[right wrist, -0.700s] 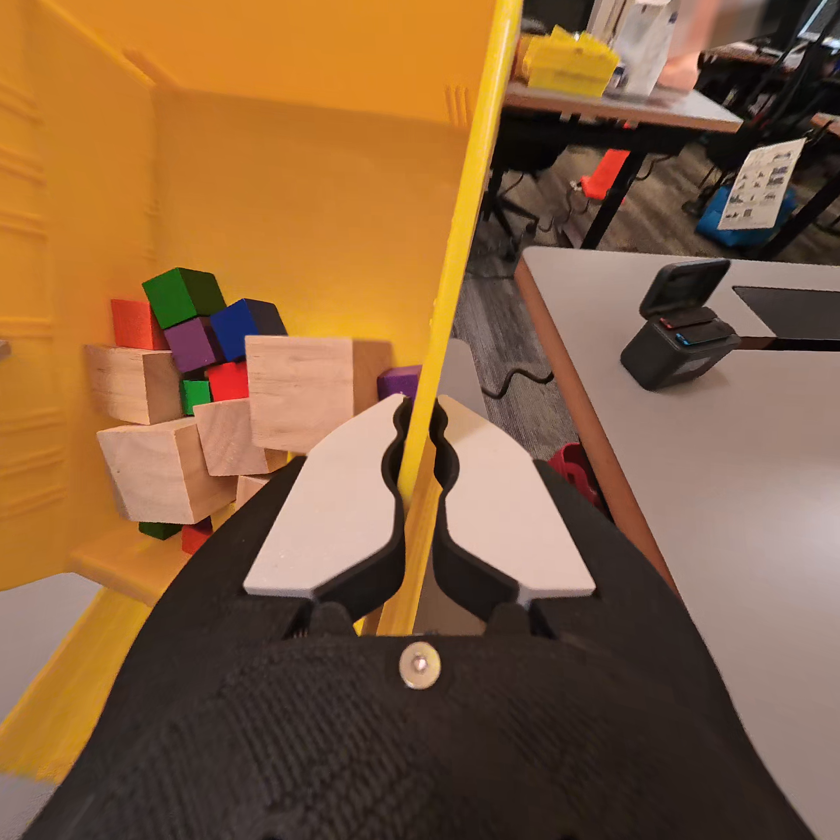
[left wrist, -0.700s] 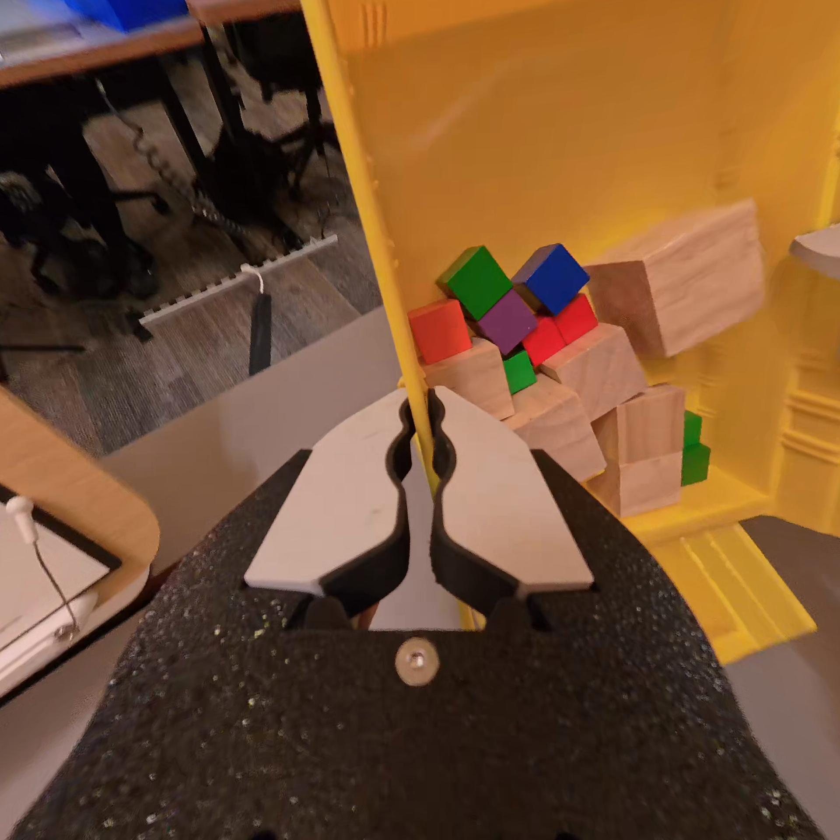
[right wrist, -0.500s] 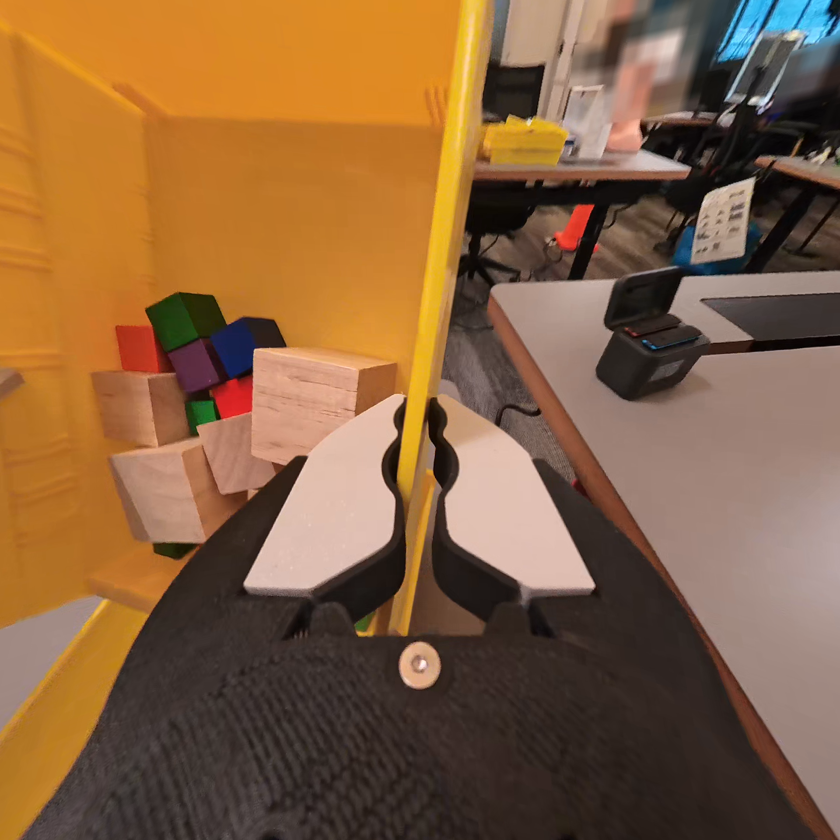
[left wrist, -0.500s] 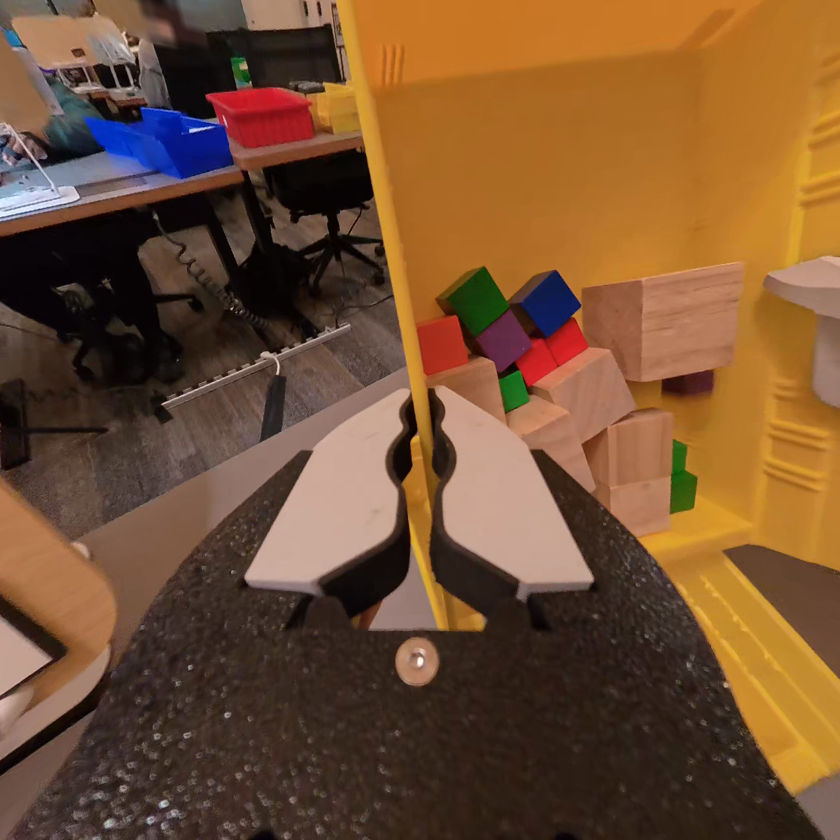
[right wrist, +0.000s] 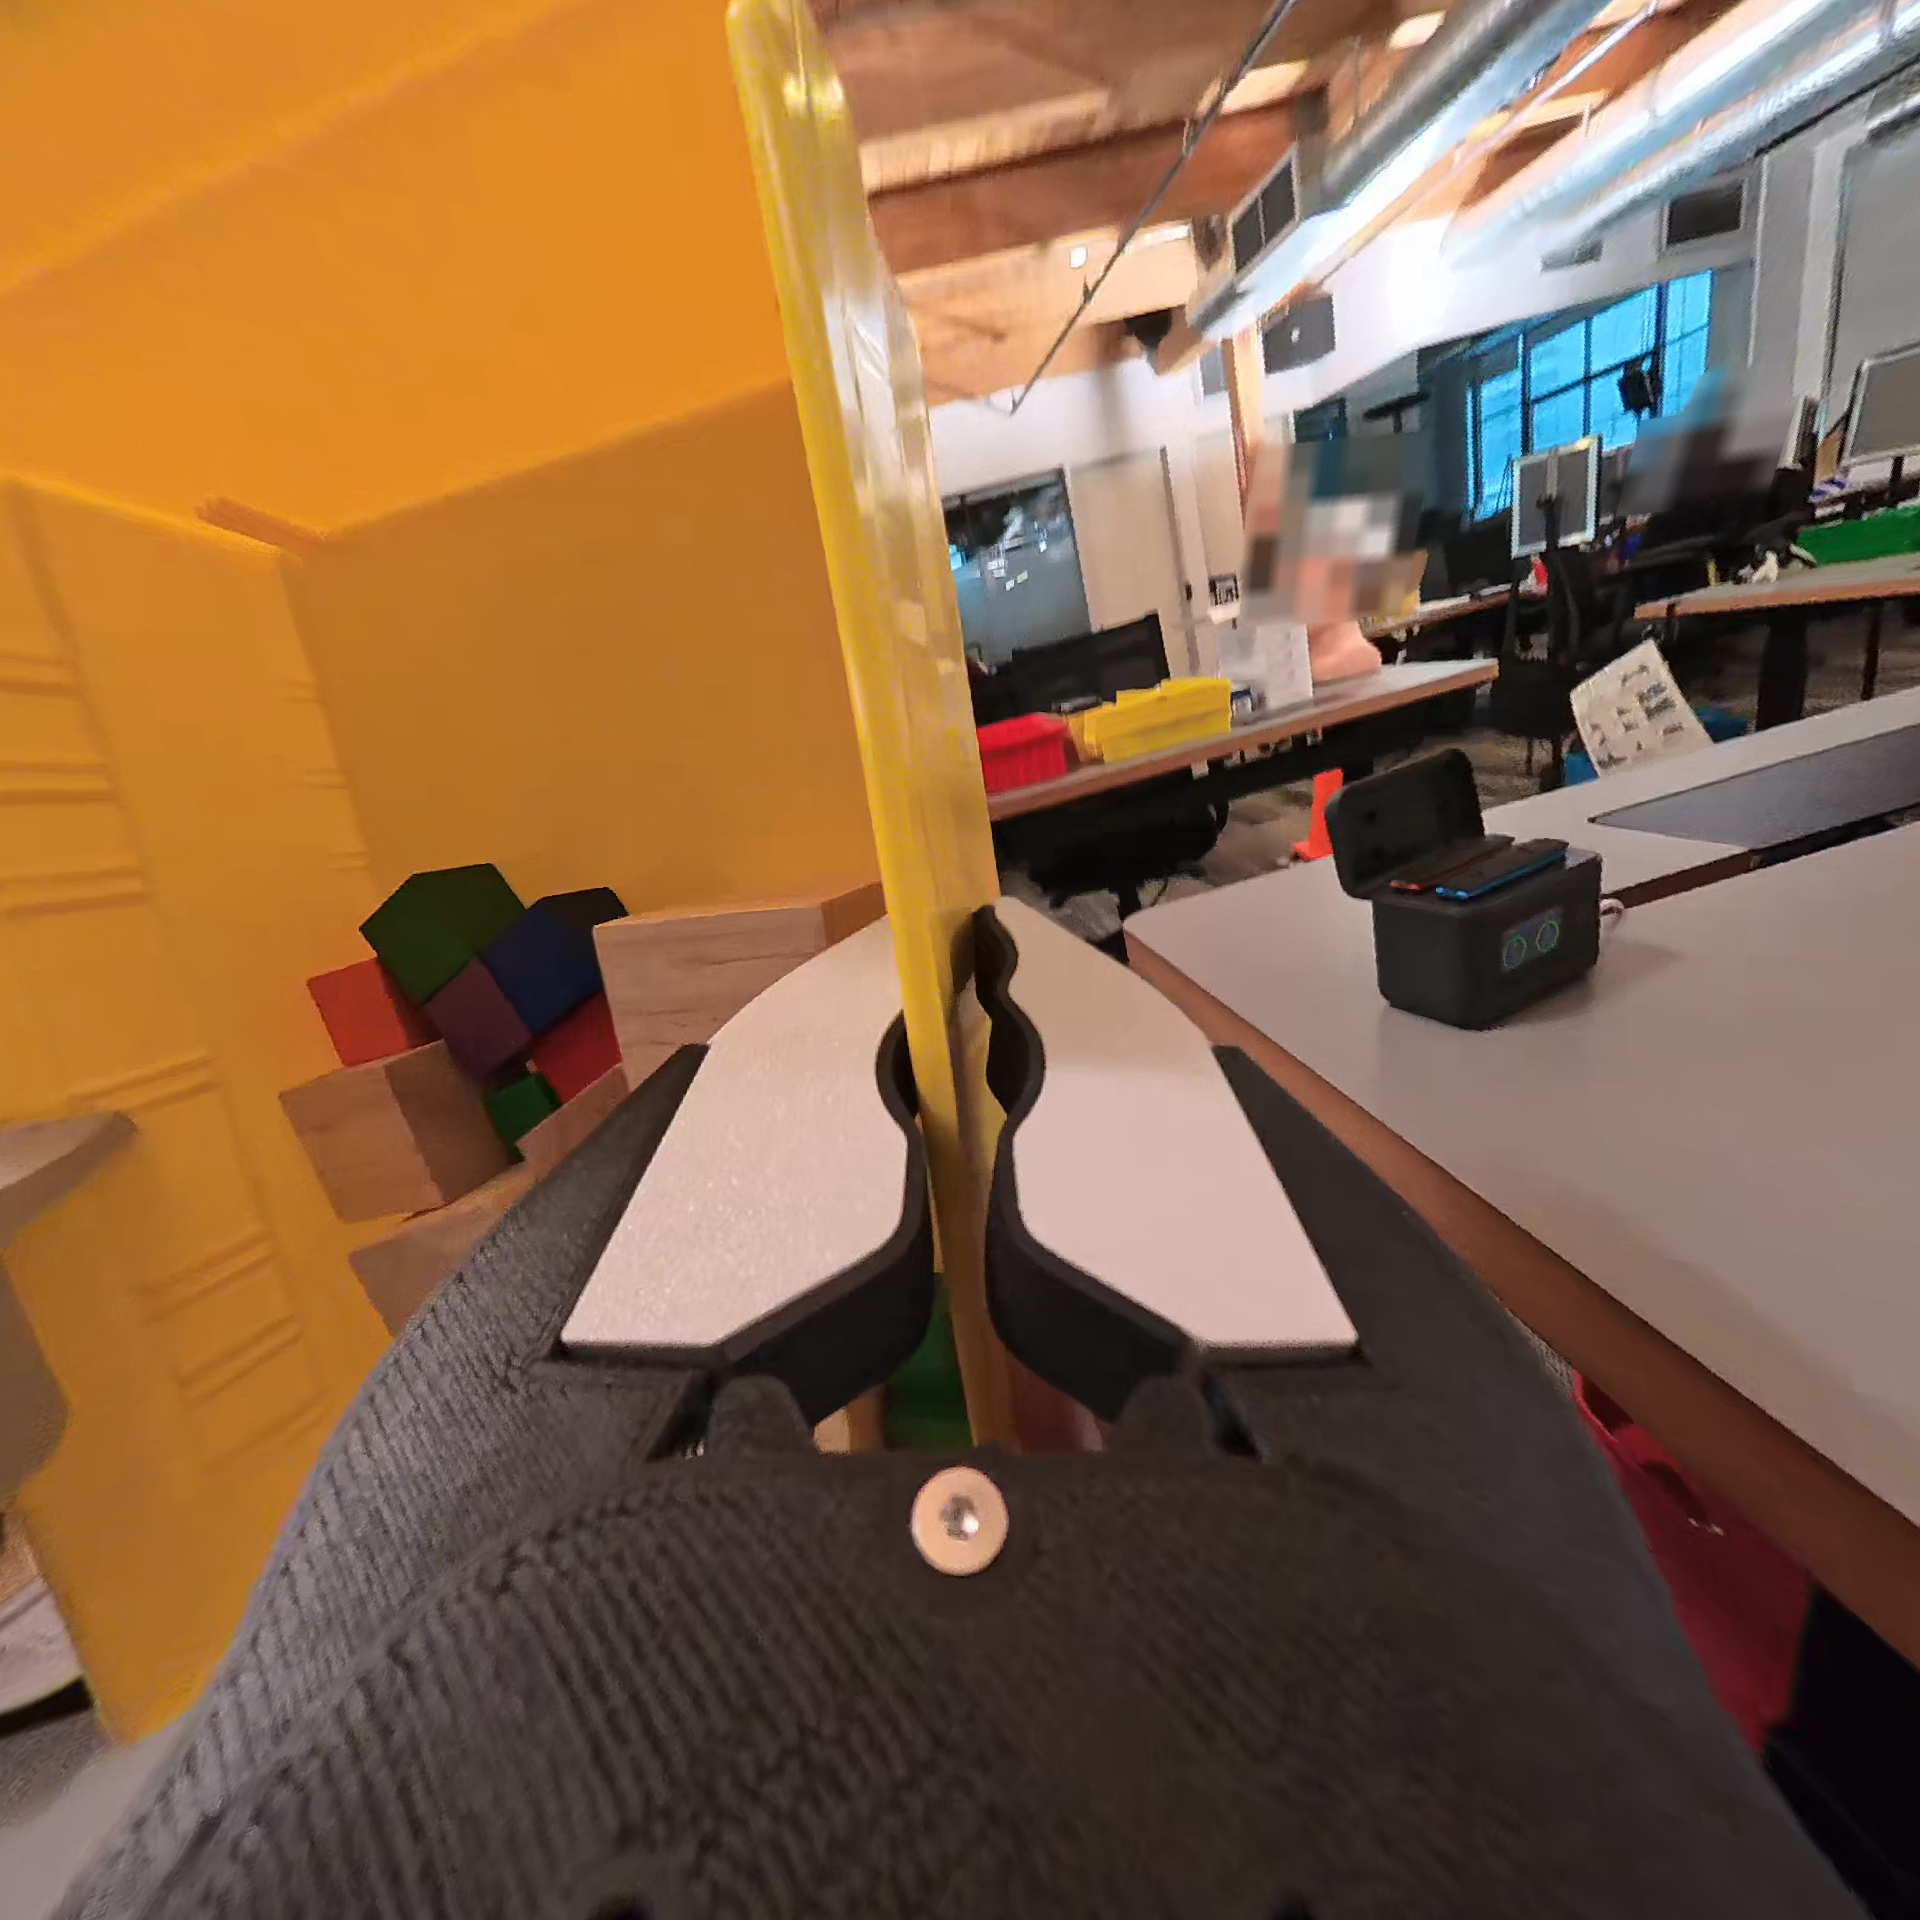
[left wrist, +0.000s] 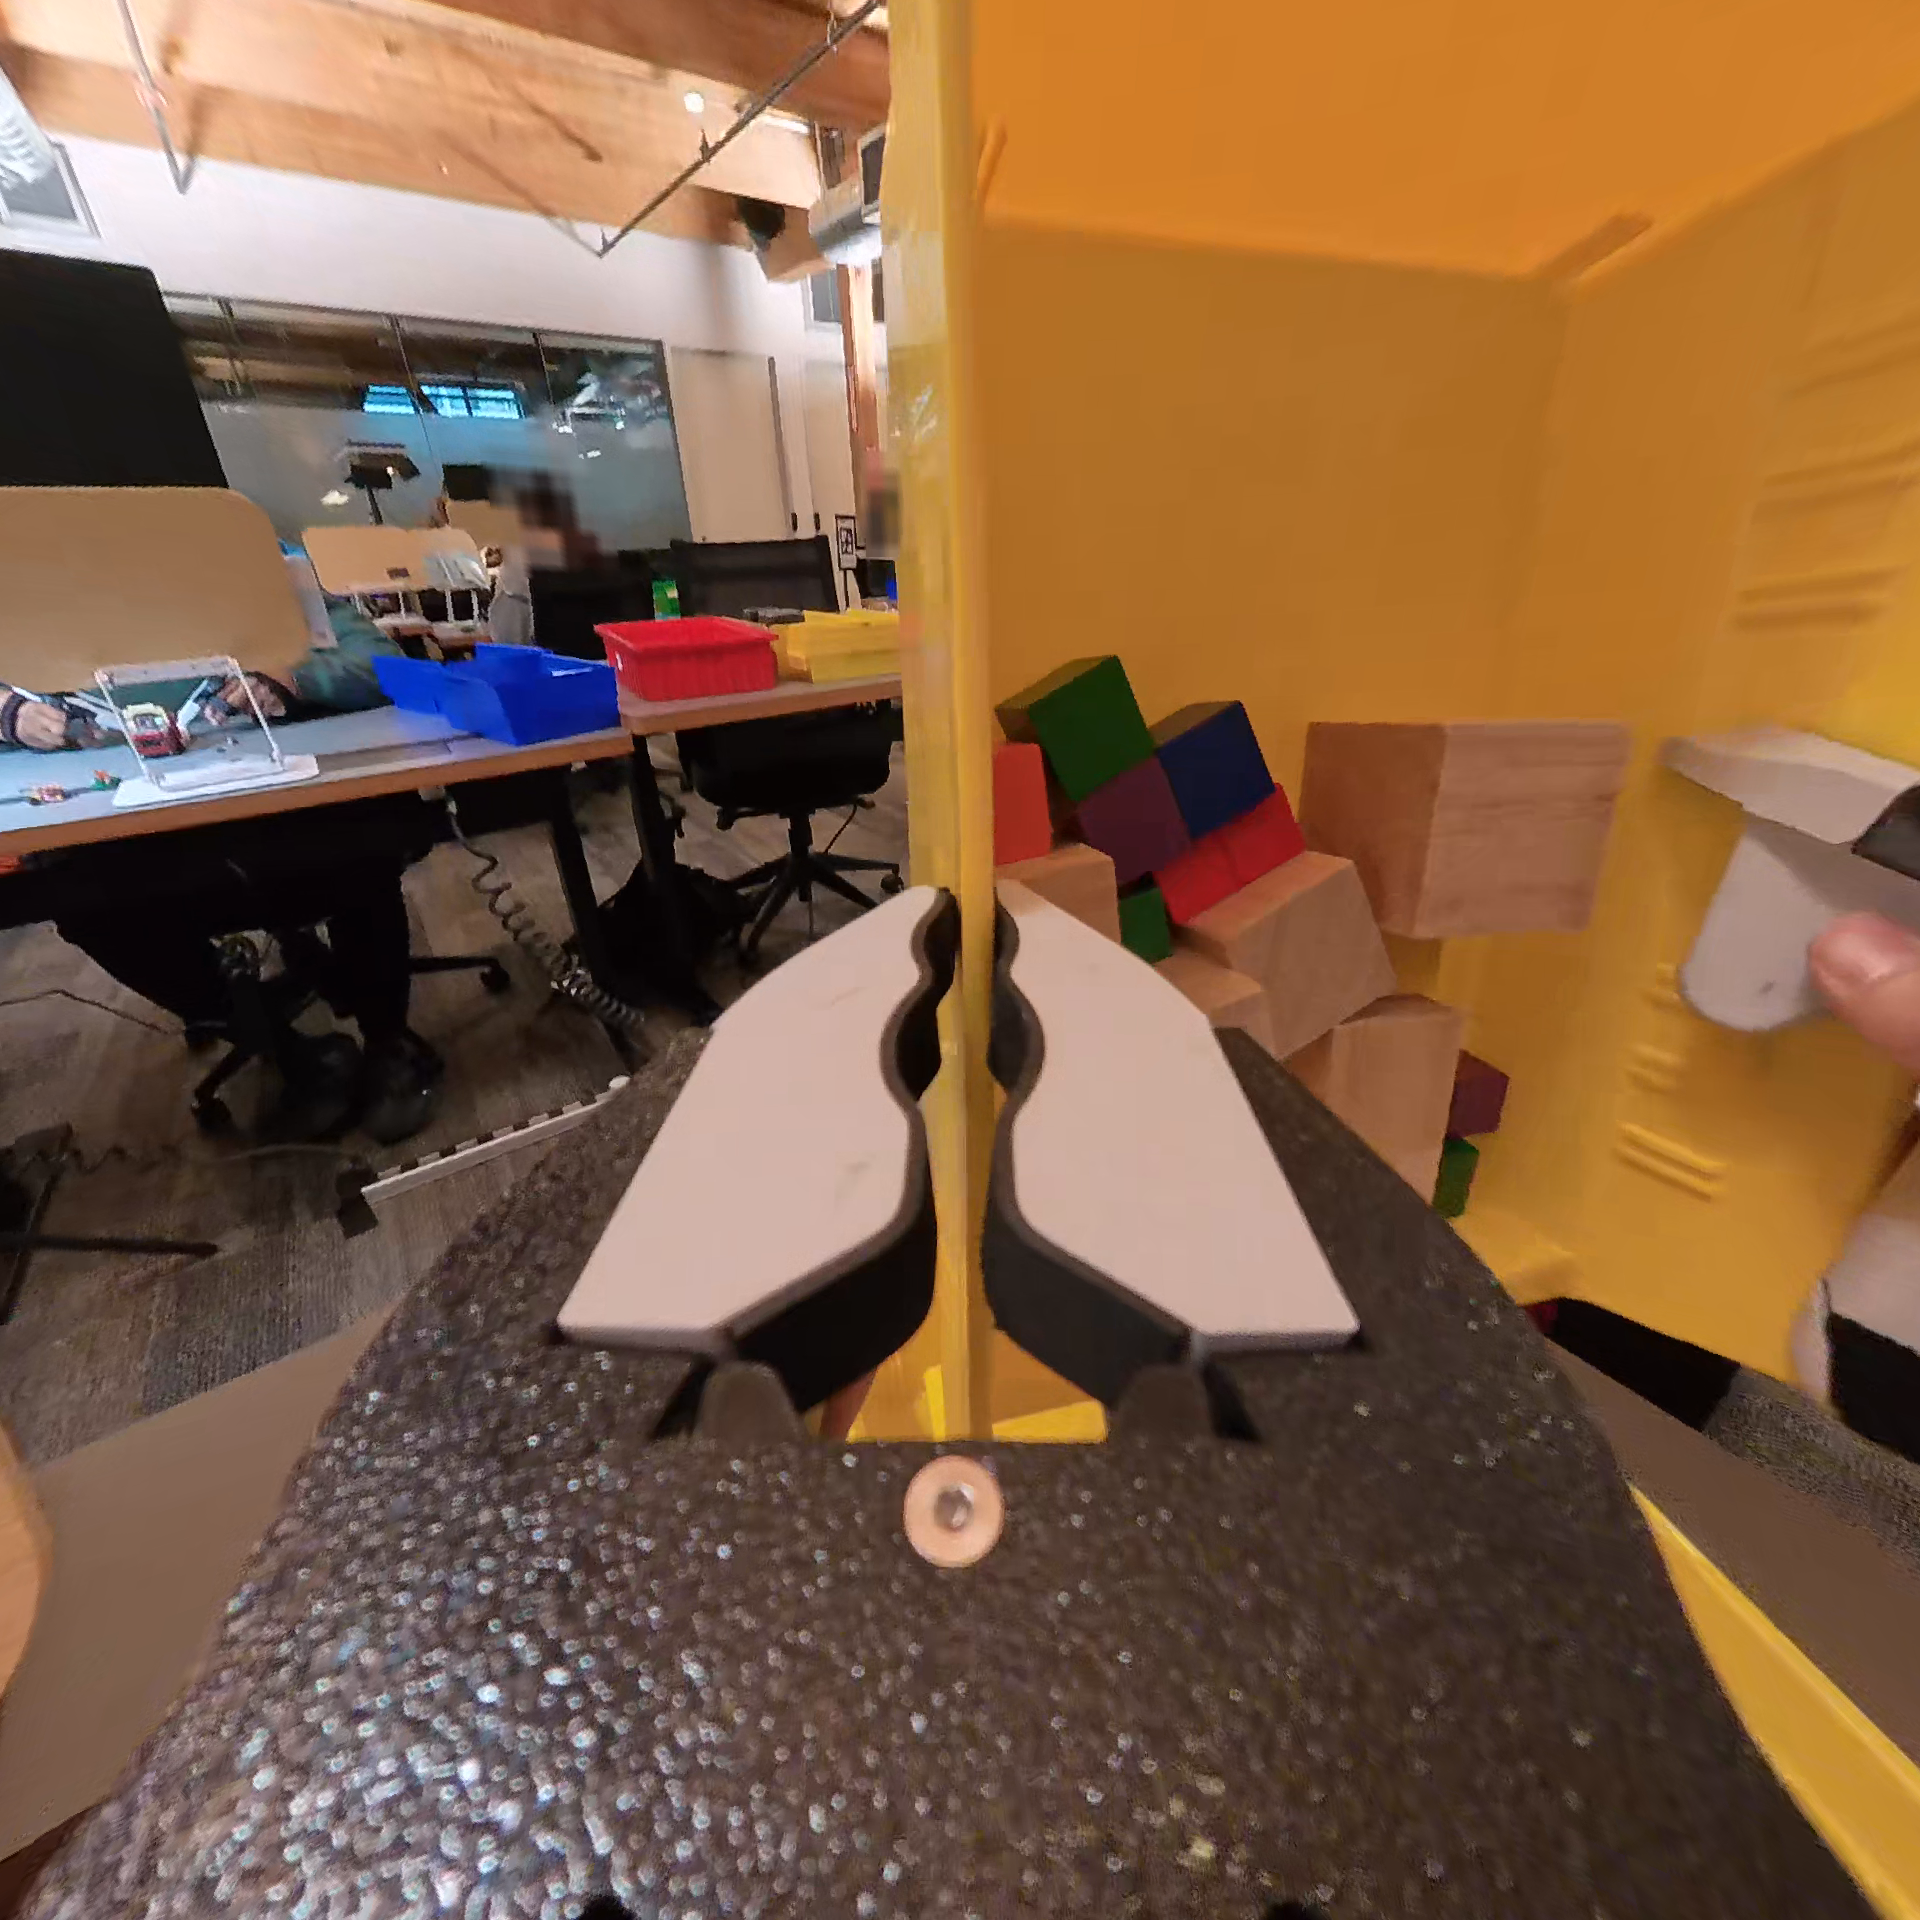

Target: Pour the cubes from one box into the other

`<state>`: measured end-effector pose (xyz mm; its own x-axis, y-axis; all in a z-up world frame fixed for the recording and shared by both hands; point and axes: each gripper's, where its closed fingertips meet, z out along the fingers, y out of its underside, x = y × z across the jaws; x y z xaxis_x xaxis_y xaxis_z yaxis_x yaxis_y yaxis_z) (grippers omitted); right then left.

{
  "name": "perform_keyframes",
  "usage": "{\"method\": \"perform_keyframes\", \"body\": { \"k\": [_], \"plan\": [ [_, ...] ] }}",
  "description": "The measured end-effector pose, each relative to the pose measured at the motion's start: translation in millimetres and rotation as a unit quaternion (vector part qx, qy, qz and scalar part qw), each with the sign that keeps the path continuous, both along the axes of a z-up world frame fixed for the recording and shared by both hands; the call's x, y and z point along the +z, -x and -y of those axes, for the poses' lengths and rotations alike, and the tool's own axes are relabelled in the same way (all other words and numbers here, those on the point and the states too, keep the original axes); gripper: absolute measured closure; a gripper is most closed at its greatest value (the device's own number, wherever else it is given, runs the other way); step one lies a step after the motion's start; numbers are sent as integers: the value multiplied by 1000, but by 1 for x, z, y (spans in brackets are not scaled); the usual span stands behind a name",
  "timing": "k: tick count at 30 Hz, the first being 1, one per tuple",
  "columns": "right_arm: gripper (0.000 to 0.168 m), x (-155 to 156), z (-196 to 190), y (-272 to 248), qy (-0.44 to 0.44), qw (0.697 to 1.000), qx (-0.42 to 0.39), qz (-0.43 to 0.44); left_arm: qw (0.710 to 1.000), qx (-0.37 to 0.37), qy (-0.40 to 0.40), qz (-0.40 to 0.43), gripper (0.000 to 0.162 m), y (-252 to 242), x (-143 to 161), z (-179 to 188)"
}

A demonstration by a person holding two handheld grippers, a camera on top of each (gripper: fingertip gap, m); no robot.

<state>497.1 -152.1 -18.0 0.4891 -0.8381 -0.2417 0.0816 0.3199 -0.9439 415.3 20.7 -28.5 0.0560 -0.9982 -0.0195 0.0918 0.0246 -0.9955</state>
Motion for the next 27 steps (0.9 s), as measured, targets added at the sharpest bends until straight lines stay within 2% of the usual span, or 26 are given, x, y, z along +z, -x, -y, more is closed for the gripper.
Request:
{"method": "perform_keyframes", "body": {
  "k": [4, 10, 18, 27],
  "plan": [
    [163, 5, 0, 5, -21, 999, -3, 38, 999, 3, 17, 30, 158, 4, 7, 0],
    [163, 11, 0, 9, -19, 997, -3, 75, 998, -5, 34, 51, 158, 6, 1, 1],
    [162, 9, -9, 7, 8, 996, 10, 88, 997, 2, 62, 47, 158, 3, -14, -5],
    [161, 1, -13, -1, -22, 996, 33, 80, 998, -3, 48, 47, 157, -2, -16, -8]
  ]
}}
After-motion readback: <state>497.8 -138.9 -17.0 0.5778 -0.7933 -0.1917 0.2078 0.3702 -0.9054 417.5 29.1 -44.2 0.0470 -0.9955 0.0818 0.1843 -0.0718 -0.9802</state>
